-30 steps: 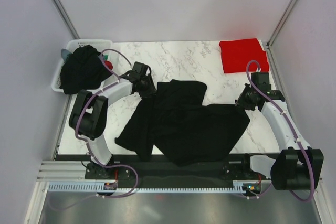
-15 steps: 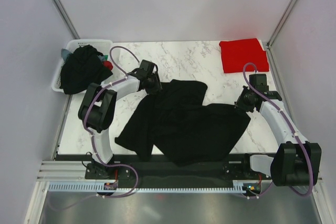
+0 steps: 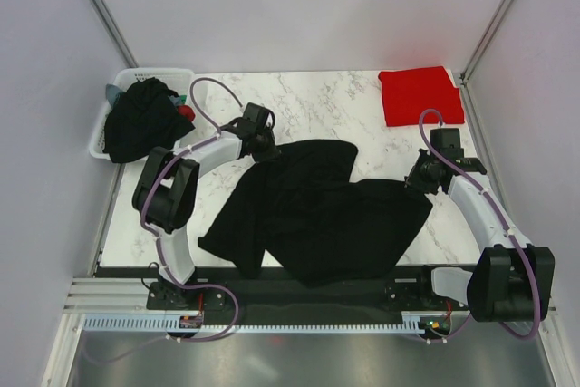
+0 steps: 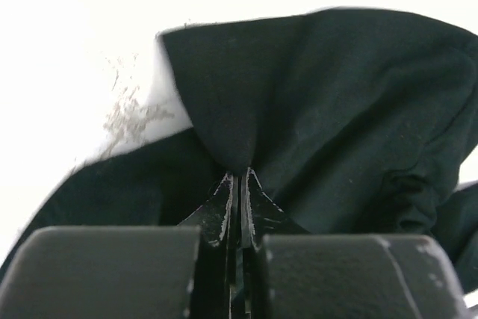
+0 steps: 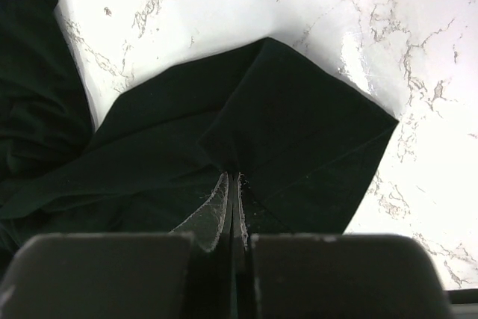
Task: Fold and stack the t-shirts
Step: Flatten the tshirt out
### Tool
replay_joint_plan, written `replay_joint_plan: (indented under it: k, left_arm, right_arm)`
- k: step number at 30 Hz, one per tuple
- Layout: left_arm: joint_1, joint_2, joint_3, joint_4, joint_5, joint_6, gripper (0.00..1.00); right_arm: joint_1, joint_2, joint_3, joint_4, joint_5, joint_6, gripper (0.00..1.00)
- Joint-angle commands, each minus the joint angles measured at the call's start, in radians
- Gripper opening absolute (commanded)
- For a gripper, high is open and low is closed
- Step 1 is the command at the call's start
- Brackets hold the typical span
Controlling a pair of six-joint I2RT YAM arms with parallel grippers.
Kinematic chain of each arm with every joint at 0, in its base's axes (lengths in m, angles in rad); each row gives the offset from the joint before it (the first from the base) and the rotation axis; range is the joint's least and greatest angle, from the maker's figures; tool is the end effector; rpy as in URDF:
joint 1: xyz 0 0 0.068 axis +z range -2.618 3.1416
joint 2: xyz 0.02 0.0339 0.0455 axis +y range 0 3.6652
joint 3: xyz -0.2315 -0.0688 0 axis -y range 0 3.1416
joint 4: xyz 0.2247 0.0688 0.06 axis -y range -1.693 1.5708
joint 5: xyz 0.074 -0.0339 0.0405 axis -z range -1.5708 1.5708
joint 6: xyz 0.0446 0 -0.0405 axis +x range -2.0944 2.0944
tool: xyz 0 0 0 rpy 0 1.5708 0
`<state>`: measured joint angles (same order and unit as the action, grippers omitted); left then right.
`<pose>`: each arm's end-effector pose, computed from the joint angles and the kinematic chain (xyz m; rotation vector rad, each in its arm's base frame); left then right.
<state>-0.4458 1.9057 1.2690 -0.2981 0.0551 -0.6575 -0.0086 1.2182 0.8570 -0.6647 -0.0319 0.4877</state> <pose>0.3444 -0.1673 0.1514 -0.2495 2.5699 -0.5060 0.2329 -0.0006 0.2061 0.6301 2.5344 0.2136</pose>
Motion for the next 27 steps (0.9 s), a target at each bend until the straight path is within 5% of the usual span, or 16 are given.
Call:
replay_joint_plan:
  k: [1, 15, 27]
  left_arm:
    - [-0.007, -0.106, 0.033, -0.039, -0.052, 0.004, 0.02]
    - [-0.007, -0.552, 0.243, -0.409, -0.227, 0.015, 0.02]
    - [-0.007, -0.948, 0.550, -0.685, -0.317, 0.007, 0.02]
  right_arm:
    - [0.002, -0.025, -0.003, 0.010, -0.017, -0.014, 0.00]
    - [0.002, -0.112, 0.229, -0.136, -0.051, 0.048, 0.00]
    - [0.002, -0.297, 0.769, -0.314, -0.057, 0.094, 0.00]
